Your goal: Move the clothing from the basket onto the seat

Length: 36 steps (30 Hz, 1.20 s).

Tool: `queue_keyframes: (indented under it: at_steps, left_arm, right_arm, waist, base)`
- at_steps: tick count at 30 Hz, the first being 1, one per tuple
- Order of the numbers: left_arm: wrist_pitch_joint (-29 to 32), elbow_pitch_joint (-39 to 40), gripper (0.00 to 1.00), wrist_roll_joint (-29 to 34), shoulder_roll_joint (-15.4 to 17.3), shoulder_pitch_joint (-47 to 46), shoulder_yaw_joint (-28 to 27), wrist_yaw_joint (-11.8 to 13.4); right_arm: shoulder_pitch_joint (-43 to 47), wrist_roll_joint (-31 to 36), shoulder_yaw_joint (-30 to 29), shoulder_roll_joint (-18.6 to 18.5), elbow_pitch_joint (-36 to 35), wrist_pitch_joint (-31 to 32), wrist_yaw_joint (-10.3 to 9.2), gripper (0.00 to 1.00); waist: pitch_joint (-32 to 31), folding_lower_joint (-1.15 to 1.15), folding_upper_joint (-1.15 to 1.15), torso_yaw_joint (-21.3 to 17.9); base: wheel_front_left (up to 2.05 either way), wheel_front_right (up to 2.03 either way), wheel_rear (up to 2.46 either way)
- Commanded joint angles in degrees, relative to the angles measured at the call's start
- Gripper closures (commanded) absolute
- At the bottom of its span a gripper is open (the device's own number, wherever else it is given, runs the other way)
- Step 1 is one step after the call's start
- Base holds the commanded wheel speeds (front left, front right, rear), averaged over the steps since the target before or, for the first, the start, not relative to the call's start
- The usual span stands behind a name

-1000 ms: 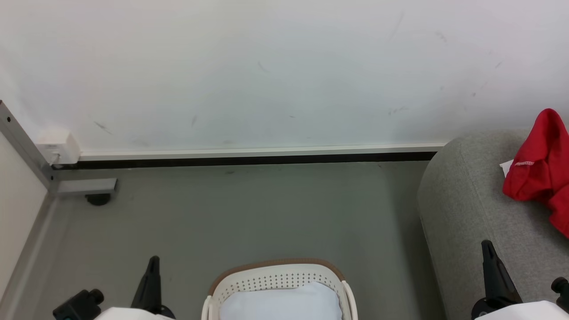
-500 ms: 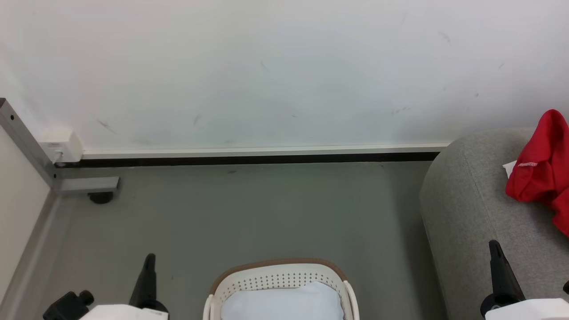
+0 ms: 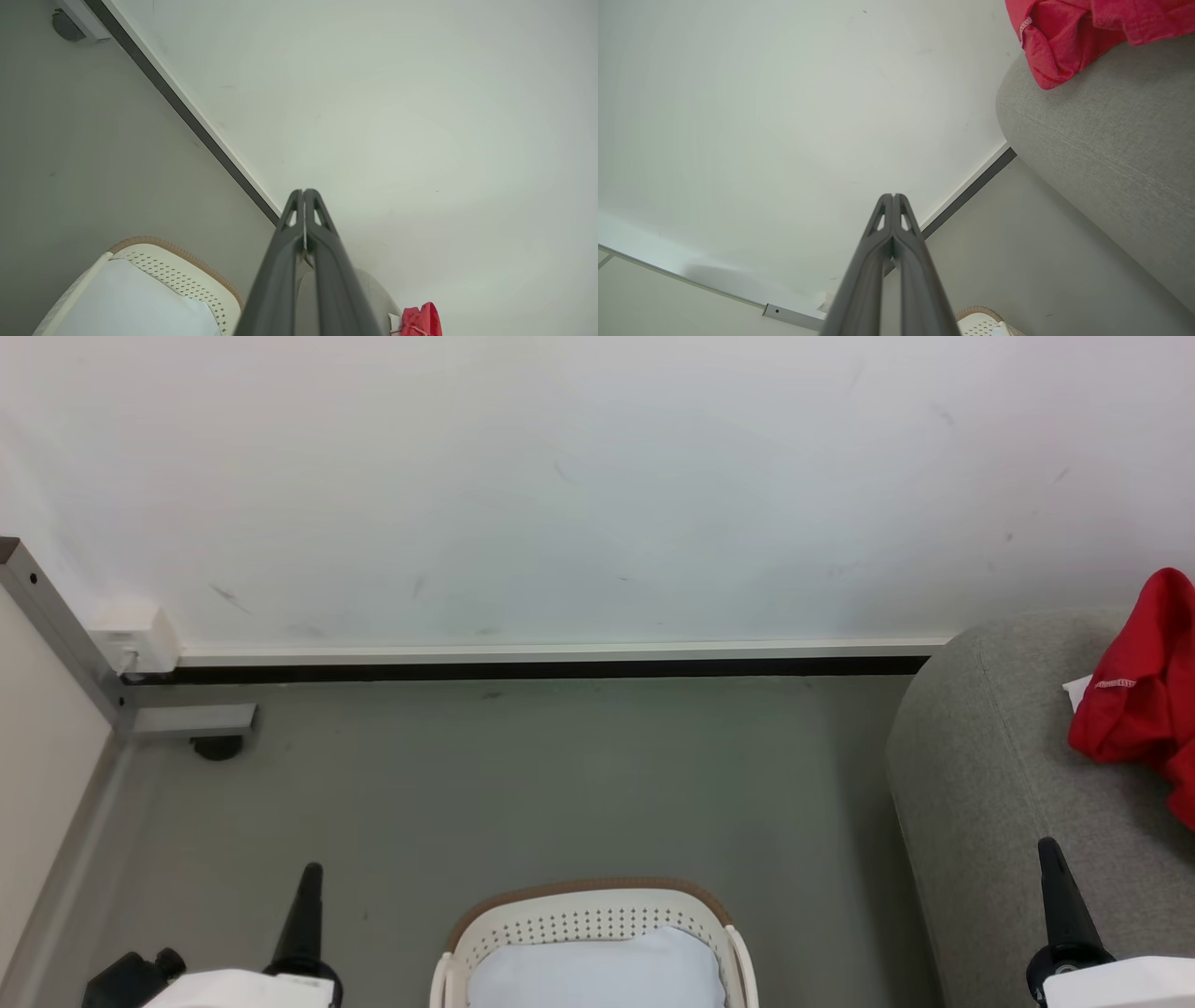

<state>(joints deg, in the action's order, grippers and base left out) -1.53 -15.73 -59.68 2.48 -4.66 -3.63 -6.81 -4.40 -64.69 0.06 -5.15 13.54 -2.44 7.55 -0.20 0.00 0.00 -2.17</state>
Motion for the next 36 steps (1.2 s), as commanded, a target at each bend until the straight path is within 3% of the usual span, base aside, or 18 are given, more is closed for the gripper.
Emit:
queue_keyframes:
  at_steps: [1,36]
  left_arm:
    - [0.3,0.8,1.00,-2.1,0.4,-1.1,-0.4,-0.4]
    - [5.1,1.3,1.00,-20.5,0.5,-1.6,-2.0,-0.7]
  right_arm:
    - [-1.3,-1.5,-0.5,0.0,-0.3,0.4,-0.05,1.00]
    - [-1.8,-17.7,-3.7,0.9,0.2,5.3,-0.09,1.00]
  waist:
    - [0.0,0.00,0.00,0.0]
    - [0.2,0.00,0.00,1.2]
  base:
    - [0.00,0.00,0.00]
    - [0.00,0.00,0.00]
